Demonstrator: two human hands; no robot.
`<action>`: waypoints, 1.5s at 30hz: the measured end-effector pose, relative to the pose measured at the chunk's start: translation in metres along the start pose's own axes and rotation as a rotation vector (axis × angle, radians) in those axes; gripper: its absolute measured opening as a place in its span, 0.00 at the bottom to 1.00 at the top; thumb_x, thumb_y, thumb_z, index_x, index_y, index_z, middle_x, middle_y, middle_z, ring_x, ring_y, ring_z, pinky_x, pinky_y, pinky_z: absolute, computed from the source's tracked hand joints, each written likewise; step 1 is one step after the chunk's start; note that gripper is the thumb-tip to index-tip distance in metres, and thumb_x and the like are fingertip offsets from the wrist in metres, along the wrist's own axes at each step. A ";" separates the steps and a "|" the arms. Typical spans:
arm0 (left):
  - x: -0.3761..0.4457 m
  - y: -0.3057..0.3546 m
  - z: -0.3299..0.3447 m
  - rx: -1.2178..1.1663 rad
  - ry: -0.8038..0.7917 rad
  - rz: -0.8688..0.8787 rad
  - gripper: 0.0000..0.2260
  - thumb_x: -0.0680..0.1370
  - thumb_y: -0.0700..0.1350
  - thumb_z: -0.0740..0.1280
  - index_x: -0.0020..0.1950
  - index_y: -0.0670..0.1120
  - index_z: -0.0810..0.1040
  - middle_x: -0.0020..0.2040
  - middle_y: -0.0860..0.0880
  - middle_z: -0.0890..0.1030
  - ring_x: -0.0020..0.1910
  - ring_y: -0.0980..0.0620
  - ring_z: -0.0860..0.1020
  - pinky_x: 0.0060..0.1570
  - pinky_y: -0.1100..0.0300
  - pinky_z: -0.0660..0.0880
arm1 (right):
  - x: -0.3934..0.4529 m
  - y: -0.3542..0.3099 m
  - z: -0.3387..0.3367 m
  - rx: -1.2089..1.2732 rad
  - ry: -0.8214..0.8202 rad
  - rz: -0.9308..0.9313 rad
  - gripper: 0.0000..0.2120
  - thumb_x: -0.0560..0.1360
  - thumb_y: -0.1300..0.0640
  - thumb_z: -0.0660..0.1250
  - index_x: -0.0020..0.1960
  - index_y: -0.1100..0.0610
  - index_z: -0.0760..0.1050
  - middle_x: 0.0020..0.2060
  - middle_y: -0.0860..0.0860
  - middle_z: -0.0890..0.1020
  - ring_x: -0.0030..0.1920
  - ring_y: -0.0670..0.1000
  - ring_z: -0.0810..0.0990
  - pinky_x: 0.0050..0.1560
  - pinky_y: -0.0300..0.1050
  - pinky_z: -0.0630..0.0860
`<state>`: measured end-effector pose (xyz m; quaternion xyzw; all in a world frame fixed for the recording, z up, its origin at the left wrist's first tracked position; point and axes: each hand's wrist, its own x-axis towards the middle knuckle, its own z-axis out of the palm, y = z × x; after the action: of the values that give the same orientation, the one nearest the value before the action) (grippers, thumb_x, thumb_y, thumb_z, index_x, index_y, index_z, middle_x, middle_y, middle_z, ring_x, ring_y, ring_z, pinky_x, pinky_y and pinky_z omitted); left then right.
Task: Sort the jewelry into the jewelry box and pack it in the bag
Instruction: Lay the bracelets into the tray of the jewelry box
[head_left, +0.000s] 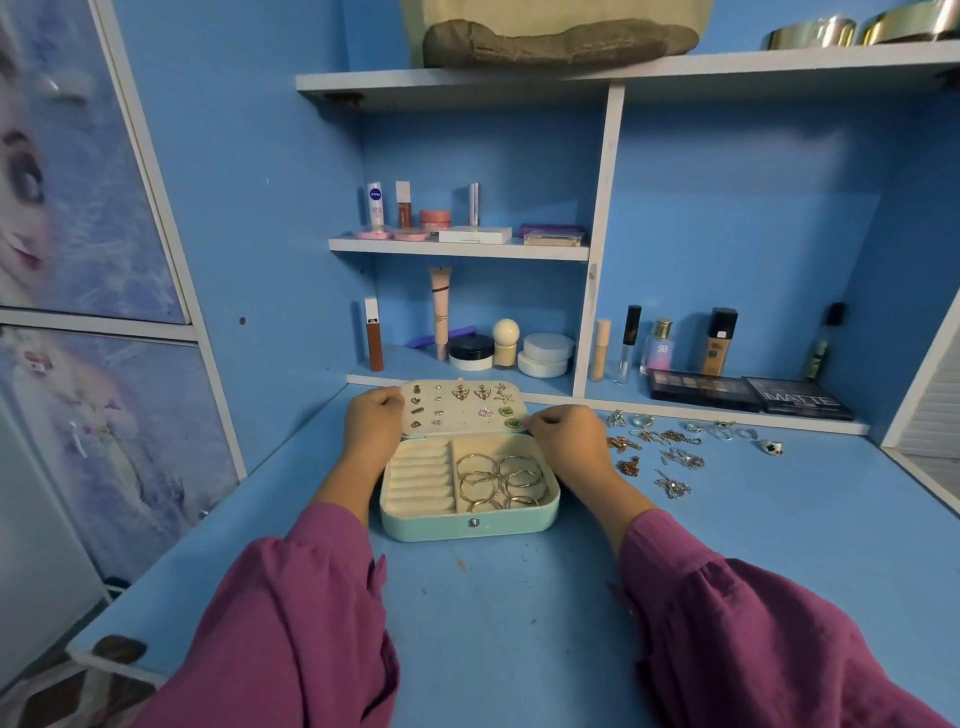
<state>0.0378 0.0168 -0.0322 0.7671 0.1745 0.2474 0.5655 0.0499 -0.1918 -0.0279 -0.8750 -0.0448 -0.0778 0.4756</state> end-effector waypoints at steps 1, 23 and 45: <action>-0.001 0.000 -0.001 -0.036 0.005 -0.005 0.12 0.81 0.38 0.59 0.61 0.39 0.78 0.53 0.47 0.79 0.47 0.52 0.76 0.36 0.67 0.70 | 0.001 0.001 0.000 -0.002 -0.005 0.002 0.10 0.77 0.56 0.65 0.50 0.60 0.84 0.41 0.54 0.83 0.35 0.45 0.73 0.30 0.35 0.65; -0.020 0.003 -0.034 -0.538 -0.112 -0.119 0.06 0.75 0.33 0.63 0.44 0.42 0.78 0.35 0.49 0.76 0.28 0.57 0.66 0.27 0.65 0.63 | -0.016 -0.005 -0.018 0.267 -0.047 0.019 0.11 0.77 0.60 0.63 0.39 0.56 0.81 0.35 0.47 0.81 0.28 0.45 0.69 0.28 0.35 0.67; -0.038 -0.001 -0.045 -0.115 -0.207 -0.131 0.06 0.71 0.34 0.72 0.44 0.45 0.82 0.33 0.47 0.78 0.30 0.53 0.69 0.29 0.62 0.65 | -0.032 -0.004 -0.048 0.333 -0.319 0.094 0.03 0.71 0.63 0.73 0.44 0.60 0.82 0.30 0.54 0.75 0.28 0.48 0.65 0.28 0.39 0.64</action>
<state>-0.0189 0.0313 -0.0292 0.7419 0.1507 0.1390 0.6384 0.0134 -0.2301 -0.0049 -0.7870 -0.0909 0.0922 0.6032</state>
